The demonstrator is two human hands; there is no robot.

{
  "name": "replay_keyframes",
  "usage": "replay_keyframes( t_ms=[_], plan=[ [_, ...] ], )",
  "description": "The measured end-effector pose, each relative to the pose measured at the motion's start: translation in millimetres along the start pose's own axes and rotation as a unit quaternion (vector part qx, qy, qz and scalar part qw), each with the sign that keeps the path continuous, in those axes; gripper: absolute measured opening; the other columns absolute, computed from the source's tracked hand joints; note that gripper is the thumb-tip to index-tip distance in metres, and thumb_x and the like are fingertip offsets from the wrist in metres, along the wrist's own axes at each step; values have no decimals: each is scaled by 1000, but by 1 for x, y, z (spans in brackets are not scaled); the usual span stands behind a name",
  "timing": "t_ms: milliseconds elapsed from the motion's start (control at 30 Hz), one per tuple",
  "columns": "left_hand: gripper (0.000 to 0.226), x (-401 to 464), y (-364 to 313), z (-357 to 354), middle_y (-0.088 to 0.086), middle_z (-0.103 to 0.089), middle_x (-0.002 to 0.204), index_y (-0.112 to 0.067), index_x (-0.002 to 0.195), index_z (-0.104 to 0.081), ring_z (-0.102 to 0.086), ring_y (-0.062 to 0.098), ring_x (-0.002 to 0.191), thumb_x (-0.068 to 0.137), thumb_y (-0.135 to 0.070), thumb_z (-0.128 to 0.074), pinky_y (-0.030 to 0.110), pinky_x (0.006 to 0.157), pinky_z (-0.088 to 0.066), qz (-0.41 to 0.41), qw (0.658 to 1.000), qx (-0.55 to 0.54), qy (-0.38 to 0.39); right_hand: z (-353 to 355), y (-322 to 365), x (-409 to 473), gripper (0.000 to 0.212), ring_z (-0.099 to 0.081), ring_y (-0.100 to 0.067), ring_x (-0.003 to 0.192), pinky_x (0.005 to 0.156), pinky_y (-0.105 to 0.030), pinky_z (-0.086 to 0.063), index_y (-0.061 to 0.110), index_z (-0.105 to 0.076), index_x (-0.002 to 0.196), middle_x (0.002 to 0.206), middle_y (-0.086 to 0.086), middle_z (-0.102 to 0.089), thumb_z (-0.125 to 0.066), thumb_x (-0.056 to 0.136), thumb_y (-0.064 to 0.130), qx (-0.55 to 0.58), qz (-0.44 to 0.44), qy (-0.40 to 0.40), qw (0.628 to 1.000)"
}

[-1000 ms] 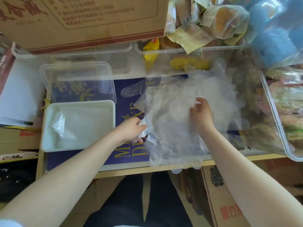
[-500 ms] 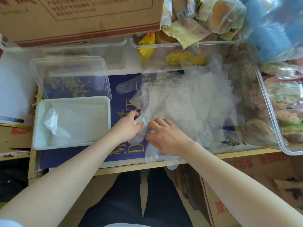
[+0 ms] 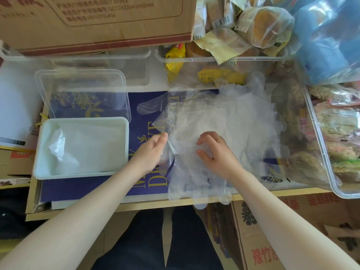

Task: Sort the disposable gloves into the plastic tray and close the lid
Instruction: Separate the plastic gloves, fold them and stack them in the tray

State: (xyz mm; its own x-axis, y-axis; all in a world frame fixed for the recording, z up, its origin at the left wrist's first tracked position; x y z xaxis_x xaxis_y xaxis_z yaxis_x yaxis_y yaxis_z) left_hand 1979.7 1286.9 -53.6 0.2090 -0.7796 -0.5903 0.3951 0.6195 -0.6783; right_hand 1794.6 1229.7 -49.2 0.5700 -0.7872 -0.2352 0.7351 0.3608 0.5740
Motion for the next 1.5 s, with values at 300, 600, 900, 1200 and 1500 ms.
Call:
replay_keyframes(
  t_ms=[300, 600, 900, 1200, 1500],
  plan=[
    [39, 2, 18, -3, -3, -58, 119, -23, 128, -48, -57, 14, 103, 92, -38, -53, 27, 81, -47, 11, 999, -43, -19, -7, 22, 48, 46, -52, -42, 111, 87, -50, -47, 17, -67, 108, 124, -14, -59, -32, 86, 38, -124, 113, 88, 982],
    [30, 0, 18, -1, 2, -70, 99, -23, 96, -67, -64, 20, 98, 98, -38, -42, 36, 88, -47, 58, 986, -152, -23, -28, 56, 23, 44, -54, -30, 88, 74, -37, -47, 20, -69, 105, 103, -7, -60, -34, 87, 41, -49, 234, 175, 955],
    [14, -3, 9, -2, 14, -67, 81, -4, 89, -61, -65, 17, 66, 85, -17, -66, 24, 57, -50, 81, 992, -102, -1, 14, -7, 93, 61, -20, -32, 139, 112, -41, -15, 15, -26, 146, 154, -11, -22, -51, 92, 29, -141, 21, 50, 988],
    [20, -13, 13, -8, 12, -70, 79, -13, 103, -61, -64, 19, 52, 98, -25, -45, 21, 44, -52, 232, 907, -316, 155, 19, -9, 109, 35, -45, -33, 113, 98, -34, -21, 10, -58, 119, 118, -12, -55, -59, 87, 23, -185, 92, 35, 978],
    [24, -1, 19, 9, 5, -61, 78, -19, 113, -54, -51, 10, 47, 101, -32, -37, 17, 46, -42, 162, 968, -192, 5, 49, -19, 95, 31, -53, -33, 98, 88, -36, -27, 23, -62, 121, 107, -5, -67, -41, 100, 17, -164, 156, 65, 972]
  ],
)
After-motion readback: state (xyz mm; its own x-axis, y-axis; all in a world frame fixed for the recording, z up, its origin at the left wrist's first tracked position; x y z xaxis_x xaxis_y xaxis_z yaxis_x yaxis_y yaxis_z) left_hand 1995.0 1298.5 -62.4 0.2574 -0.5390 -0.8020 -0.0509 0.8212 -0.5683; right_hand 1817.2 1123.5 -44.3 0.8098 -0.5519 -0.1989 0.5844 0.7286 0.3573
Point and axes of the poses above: each hand's wrist, its own x-axis towards the middle knuckle, its own z-axis out of the back of the hand, y = z × x, the point moved 5 cm from there along x, towards the middle knuckle
